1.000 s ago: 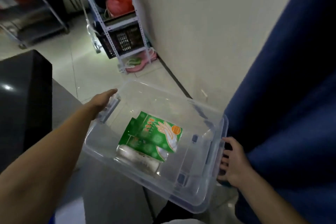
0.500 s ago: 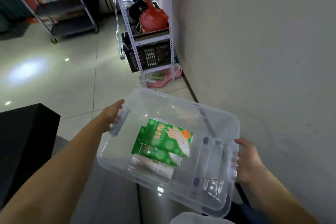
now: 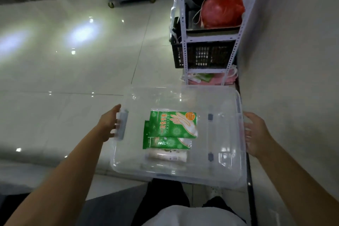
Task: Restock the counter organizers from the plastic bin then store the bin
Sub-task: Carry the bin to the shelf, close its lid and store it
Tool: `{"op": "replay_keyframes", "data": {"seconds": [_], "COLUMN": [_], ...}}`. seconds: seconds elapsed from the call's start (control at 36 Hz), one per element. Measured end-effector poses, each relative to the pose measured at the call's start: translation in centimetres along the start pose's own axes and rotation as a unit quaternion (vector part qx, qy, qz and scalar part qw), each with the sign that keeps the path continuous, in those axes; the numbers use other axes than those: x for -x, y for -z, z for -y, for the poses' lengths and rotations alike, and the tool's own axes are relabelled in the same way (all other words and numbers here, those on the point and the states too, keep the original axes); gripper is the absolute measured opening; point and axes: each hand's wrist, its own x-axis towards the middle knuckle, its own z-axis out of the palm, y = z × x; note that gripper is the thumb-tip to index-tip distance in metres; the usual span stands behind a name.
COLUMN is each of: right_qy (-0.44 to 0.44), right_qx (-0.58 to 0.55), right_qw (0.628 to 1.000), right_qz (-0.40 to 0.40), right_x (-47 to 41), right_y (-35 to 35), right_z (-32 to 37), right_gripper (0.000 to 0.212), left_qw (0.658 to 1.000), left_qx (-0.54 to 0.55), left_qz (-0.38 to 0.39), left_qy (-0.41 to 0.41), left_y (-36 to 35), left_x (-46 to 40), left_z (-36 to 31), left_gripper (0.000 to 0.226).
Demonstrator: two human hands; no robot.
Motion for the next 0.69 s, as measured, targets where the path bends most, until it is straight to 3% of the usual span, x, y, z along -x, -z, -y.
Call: {"op": "replay_keyframes", "data": {"seconds": [0.17, 0.31, 0.39, 0.53, 0.69], "right_qy": [0.019, 0.006, 0.003, 0.034, 0.055], "right_qx": [0.125, 0.194, 0.182, 0.213, 0.221], "right_qw": [0.992, 0.981, 0.983, 0.976, 0.973], "right_qz": [0.017, 0.005, 0.020, 0.004, 0.019], "right_x": [-8.7, -13.9, -16.0, -19.7, -25.5], "right_y": [-10.7, -21.8, -28.5, -38.0, -49.4], "right_z": [5.4, 9.4, 12.5, 17.6, 24.3], "right_gripper": [0.023, 0.036, 0.044, 0.019, 0.027], "left_qw": [0.993, 0.987, 0.982, 0.982, 0.980], "left_qx": [0.094, 0.135, 0.154, 0.158, 0.170], "left_qz": [-0.025, -0.026, -0.039, -0.042, -0.078], "left_qy": [0.064, 0.087, 0.099, 0.094, 0.066], "left_y": [3.5, 6.6, 9.1, 13.7, 19.1], "left_x": [-8.0, -16.3, -20.2, -26.5, -36.2], "left_z": [-1.4, -5.4, -9.4, -17.2, -29.2], "left_gripper": [0.045, 0.047, 0.056, 0.063, 0.059]}}
